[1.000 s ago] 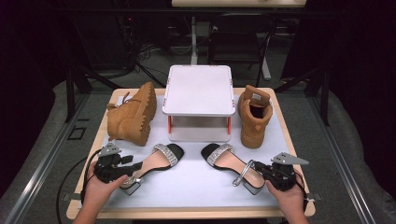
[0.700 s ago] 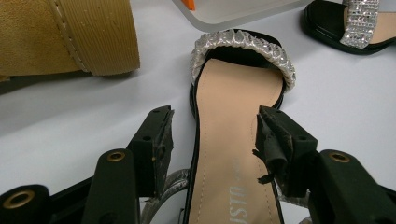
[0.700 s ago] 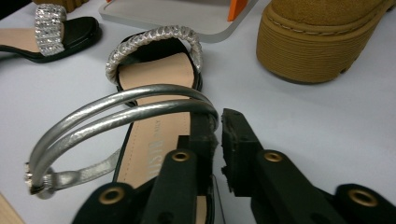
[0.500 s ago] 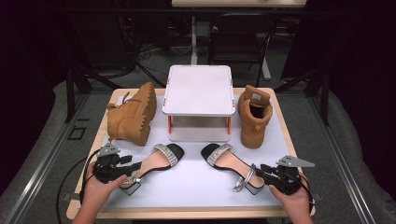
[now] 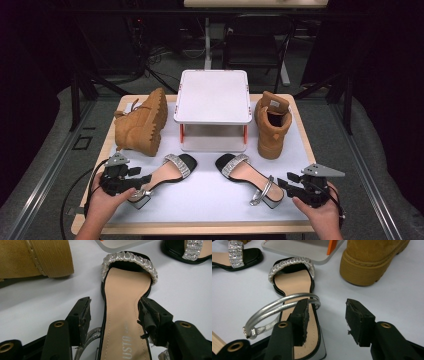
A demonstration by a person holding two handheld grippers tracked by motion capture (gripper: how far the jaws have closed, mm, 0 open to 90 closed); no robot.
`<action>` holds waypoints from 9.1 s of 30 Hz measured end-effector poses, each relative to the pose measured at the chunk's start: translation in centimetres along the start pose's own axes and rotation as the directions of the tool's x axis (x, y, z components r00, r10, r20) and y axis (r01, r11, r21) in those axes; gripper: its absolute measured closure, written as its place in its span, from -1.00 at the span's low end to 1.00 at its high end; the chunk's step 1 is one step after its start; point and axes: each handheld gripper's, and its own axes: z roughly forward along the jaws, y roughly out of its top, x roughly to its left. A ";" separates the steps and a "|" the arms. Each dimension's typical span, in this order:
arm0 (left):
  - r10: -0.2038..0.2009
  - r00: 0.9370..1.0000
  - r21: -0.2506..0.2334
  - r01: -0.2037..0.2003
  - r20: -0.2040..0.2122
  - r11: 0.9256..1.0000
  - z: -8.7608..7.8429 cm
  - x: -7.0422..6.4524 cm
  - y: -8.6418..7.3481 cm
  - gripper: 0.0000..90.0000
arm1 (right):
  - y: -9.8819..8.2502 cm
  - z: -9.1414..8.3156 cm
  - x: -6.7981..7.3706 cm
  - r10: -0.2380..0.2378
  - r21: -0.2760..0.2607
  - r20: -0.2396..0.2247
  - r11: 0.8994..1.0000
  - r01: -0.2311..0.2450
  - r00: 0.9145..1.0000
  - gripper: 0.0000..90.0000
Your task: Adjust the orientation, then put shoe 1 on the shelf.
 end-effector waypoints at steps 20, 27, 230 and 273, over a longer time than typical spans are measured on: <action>0.067 0.998 0.078 -0.068 0.011 0.995 0.7 -0.3 0.9 -0.08 | 4.1 3.4 2.6 -0.124 0.111 -0.074 0.985 0.131 0.990 -0.22; 0.099 0.995 0.116 -0.098 0.001 0.988 1.1 -0.7 1.2 -0.16 | 3.8 5.9 3.8 -0.180 0.181 -0.100 0.964 0.196 0.979 -0.27; 0.086 0.996 0.092 -0.086 0.005 0.992 1.0 -2.8 -3.0 -0.15 | -1.4 3.1 2.9 -0.136 0.094 -0.077 0.985 0.143 0.988 -0.09; 0.167 0.984 0.075 -0.171 0.062 0.982 5.2 -6.9 -1.0 -0.06 | -1.1 6.6 7.2 -0.174 0.128 -0.118 0.974 0.189 0.978 -0.06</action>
